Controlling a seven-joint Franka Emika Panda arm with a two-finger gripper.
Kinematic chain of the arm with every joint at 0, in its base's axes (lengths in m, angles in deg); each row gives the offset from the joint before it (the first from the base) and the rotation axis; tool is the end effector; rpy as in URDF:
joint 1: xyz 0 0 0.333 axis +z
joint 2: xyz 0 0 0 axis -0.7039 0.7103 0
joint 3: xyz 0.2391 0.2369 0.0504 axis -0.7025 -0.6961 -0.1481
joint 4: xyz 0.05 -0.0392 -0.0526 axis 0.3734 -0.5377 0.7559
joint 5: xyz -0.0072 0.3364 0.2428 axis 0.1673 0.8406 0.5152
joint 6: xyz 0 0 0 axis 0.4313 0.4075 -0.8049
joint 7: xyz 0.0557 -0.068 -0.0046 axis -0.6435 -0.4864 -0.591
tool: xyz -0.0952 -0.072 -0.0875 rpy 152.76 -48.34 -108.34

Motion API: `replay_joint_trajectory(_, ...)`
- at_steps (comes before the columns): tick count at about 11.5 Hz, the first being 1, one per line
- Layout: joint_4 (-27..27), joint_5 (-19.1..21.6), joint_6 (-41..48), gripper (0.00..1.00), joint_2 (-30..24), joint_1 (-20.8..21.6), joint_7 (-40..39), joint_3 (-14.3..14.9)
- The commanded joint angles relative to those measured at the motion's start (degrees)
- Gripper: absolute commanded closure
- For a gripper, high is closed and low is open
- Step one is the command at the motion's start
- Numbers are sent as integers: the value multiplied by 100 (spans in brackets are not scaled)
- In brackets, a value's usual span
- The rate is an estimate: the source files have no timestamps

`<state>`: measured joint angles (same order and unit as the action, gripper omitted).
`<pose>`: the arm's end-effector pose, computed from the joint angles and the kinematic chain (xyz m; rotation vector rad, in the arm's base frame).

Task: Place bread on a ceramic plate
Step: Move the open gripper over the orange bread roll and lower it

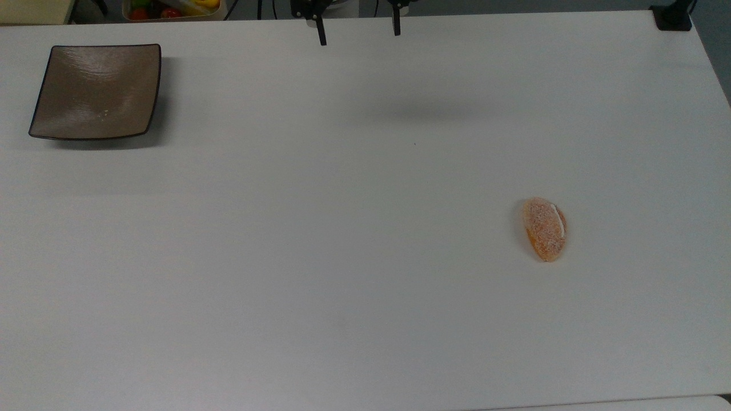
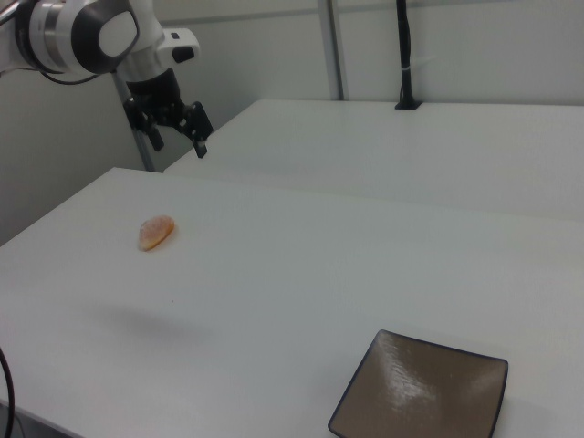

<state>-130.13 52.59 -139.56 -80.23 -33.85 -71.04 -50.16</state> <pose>0.6036 0.1290 0.6101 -3.0169 -0.2643 -0.3101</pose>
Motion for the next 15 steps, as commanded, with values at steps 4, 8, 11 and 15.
replay_joint_trajectory(4,927,-35,-1188,0,1094,738,868,-13)
replay_joint_trajectory(8,1719,-411,-1241,0,1920,1414,2186,-13)
replay_joint_trajectory(11,1843,-633,-1810,0,2474,1679,2865,-13)
replay_joint_trajectory(15,1791,-589,-2768,0,3169,1925,3077,-39)
